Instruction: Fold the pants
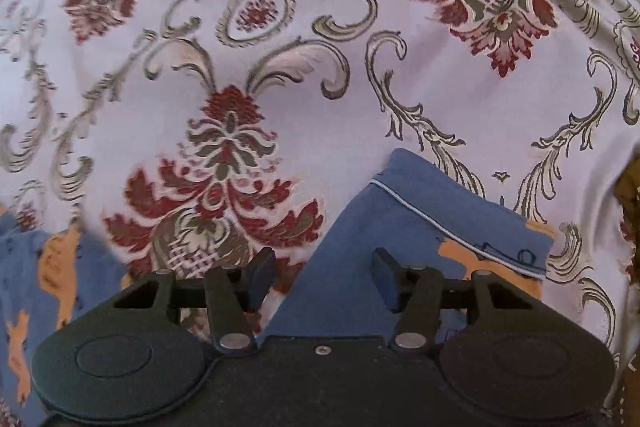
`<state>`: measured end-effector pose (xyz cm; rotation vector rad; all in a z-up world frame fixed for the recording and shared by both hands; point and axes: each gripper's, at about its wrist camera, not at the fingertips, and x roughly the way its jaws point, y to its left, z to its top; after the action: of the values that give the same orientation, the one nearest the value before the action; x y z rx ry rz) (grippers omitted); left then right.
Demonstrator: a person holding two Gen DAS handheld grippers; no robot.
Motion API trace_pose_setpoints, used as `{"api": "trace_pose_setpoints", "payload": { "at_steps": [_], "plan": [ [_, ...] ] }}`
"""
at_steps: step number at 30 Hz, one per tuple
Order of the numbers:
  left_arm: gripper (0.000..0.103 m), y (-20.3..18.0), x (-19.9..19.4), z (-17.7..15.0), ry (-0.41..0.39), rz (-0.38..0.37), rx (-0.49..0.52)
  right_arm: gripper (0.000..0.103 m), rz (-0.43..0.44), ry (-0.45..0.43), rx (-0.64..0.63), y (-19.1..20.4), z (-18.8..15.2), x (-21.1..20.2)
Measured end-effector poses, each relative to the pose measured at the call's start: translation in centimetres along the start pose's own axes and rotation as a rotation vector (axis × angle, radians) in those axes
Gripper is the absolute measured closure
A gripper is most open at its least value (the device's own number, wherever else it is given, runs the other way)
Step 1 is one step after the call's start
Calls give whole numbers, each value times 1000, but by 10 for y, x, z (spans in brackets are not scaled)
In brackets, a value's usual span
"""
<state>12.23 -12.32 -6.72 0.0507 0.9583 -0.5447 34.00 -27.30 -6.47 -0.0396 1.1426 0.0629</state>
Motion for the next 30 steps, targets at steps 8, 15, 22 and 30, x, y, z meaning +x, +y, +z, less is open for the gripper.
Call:
{"api": "trace_pose_setpoints", "payload": {
  "at_steps": [8,15,22,30],
  "plan": [
    [94,4,2,1,4,7,-31,101,-64,-12,108,-12,1,1],
    [100,-2,-7,4,-34,41,3,102,29,-243,293,-43,-28,-76],
    [101,-18,-27,4,-118,147,176,102,3,-539,617,-79,-130,-179],
    [101,-75,-13,-43,-138,290,710,102,-93,-491,990,-98,-278,-156]
  ]
}}
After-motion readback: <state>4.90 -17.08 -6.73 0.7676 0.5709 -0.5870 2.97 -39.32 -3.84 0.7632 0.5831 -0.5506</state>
